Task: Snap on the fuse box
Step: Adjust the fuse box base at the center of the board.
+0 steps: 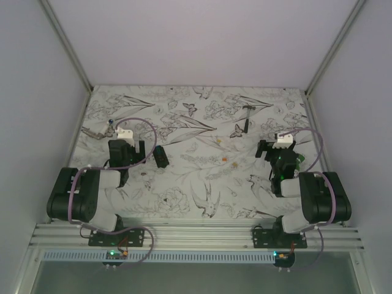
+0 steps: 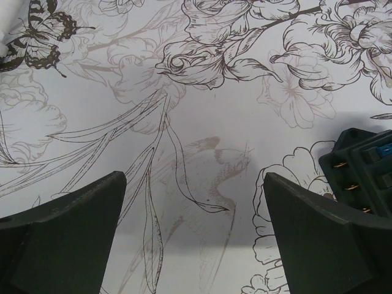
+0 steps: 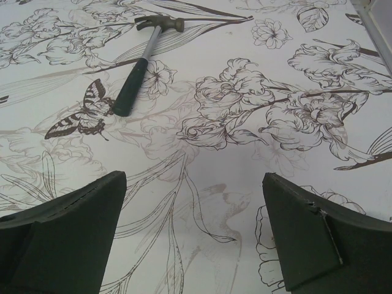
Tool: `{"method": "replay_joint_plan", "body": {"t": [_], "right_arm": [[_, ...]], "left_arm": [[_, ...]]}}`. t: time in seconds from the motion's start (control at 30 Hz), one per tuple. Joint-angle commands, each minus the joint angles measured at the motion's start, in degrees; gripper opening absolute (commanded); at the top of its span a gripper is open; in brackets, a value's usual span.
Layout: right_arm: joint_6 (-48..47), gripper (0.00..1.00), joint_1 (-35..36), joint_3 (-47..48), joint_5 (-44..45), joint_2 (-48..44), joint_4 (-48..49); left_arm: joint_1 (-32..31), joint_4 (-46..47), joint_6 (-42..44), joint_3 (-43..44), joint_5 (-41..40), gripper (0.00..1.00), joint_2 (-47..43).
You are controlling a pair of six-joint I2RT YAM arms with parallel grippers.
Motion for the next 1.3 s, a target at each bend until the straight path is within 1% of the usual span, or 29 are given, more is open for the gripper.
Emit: {"method": "replay_joint_plan", "body": {"t": [0.0,0.23,0.3,0.37,0.43,0.53,0.6,0.7,0.77,0.9,1.0,1.03,1.1,1.13,1.23,1.27], "right_arm": [[0.1,0.99,-0.4,0.8,-0.1,-0.3,1.2],[-0.1,0.99,-0.4,0.8,-0.4,-0.4,0.9],[-0.4,0.99,-0.4,2.2,-1.4,-1.3,-1.8],[-0.8,0.99,-0.4,4.4,-2.1,-2.5,-6.3],[-1.2,0.99,-0.4,7.4,-3.3,-3.8,-13.1],[-1.2,1.0,0.2,9.6,-4.6,-5.9,-19.6],[-1.1,1.0,1.3,10.9,-4.2,-8.0,-23.5],[0.4,1.0,3.2,14.0,-4.3,-11.2,-32.1],[1.5,0.99,4.9,16.0,-4.2,-12.6,-37.5],[4.0,0.98,8.1,18.2,-4.2,-14.4,-45.7],[4.8,0.97,10.9,18.4,-4.2,-15.5,-49.0],[4.9,0.97,12.1,18.4,-4.1,-15.8,-49.7],[4.7,0.97,14.3,18.3,-3.8,-16.1,-50.7],[4.5,0.98,15.2,18.3,-3.7,-16.2,-51.1],[4.1,0.98,17.4,18.1,-3.3,-16.3,-51.4],[4.3,0.98,17.8,17.9,-3.5,-16.4,-51.3]], "left_arm": [[0.3,1.4,0.1,-0.2,1.1,1.0,0.5],[0.3,1.4,0.1,-0.2,1.1,1.0,0.5],[0.3,1.4,0.4,-0.3,2.0,1.0,0.1],[0.3,-0.3,2.1,0.1,5.1,1.0,-1.1],[0.2,-1.8,1.4,0.0,3.3,1.0,-3.5],[0.2,-10.1,-0.2,1.0,2.1,1.0,-8.8],[0.2,-18.8,-3.0,3.6,2.1,1.0,-12.2],[0.1,-28.4,-6.2,7.1,4.4,1.0,-17.4],[-0.3,-34.7,-9.4,8.7,4.3,1.0,-19.9],[-1.3,-42.5,-14.8,9.6,7.0,1.0,-23.4],[-3.2,-46.3,-18.8,10.5,8.0,1.0,-23.0],[-4.5,-46.7,-19.9,10.9,8.9,0.99,-22.4],[-7.7,-47.6,-21.8,12.5,8.1,0.99,-20.5],[-9.7,-48.3,-22.2,14.2,6.7,0.98,-19.2],[-16.3,-50.7,-21.5,19.0,-1.1,0.97,-14.3],[-18.1,-51.4,-21.1,20.7,-4.2,0.97,-11.3]]}}
